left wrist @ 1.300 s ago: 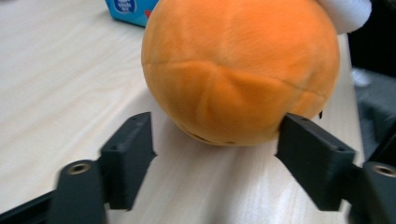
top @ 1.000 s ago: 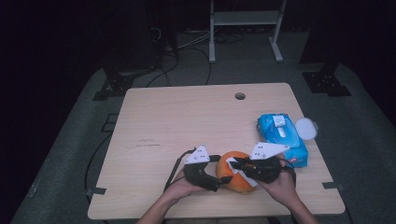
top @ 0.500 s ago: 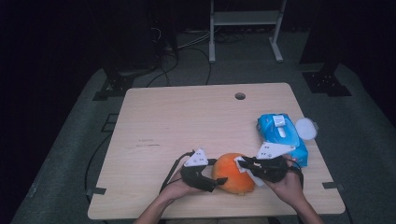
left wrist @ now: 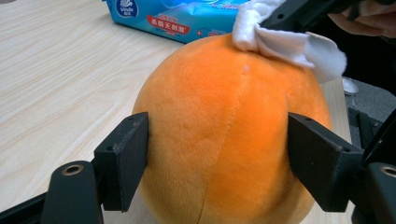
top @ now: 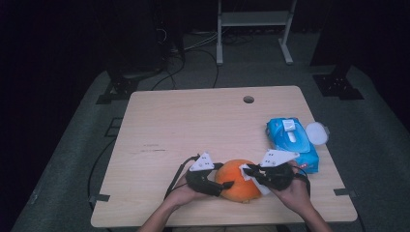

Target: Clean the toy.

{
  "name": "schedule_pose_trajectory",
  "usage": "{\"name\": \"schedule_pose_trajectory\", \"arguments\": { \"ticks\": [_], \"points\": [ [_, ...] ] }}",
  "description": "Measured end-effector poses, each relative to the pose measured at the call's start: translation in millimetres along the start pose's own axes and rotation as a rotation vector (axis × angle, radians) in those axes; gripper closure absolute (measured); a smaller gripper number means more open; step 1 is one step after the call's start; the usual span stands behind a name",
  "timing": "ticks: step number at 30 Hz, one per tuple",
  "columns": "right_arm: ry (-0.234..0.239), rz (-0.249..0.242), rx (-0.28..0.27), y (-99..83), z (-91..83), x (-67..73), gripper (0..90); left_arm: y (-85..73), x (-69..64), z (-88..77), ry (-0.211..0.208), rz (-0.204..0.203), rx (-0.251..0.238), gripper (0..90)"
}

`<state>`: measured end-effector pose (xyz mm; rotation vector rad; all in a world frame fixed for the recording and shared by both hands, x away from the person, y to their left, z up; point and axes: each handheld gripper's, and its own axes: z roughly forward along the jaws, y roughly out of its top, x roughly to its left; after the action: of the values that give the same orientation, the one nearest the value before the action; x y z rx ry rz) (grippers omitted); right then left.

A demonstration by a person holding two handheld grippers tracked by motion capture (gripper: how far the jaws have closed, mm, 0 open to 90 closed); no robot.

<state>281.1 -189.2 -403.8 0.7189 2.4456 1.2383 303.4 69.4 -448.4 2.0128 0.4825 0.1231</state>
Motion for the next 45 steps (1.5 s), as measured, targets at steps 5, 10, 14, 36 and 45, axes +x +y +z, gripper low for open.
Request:
{"name": "schedule_pose_trajectory", "arguments": {
  "ticks": [5, 10, 14, 36, 45],
  "points": [
    [0.007, -0.016, -0.018, 6.0, 0.9, 10.1, 81.2, 10.3, -5.6, -0.9, -0.015, 0.024, -0.063, 14.4],
    [0.035, -0.060, -0.019, 12.5, 6.7, 21.0, 81.1, 8.6, -8.1, 2.7, 0.007, 0.046, -0.025, 21.4],
    [-0.002, -0.025, -0.012, 5.2, 1.3, 5.8, 81.2, 4.8, 3.5, -2.0, 0.023, -0.026, -0.010, 25.8],
    [-0.006, 0.090, -0.012, -10.3, -1.3, -15.4, 81.0, 11.7, 1.1, -10.2, 0.001, 0.011, -0.071, 20.7],
    [0.018, 0.104, -0.014, -8.0, 4.7, -16.5, 80.8, 9.4, 2.9, -2.1, 0.030, -0.004, -0.038, 27.1]
  ]
}}
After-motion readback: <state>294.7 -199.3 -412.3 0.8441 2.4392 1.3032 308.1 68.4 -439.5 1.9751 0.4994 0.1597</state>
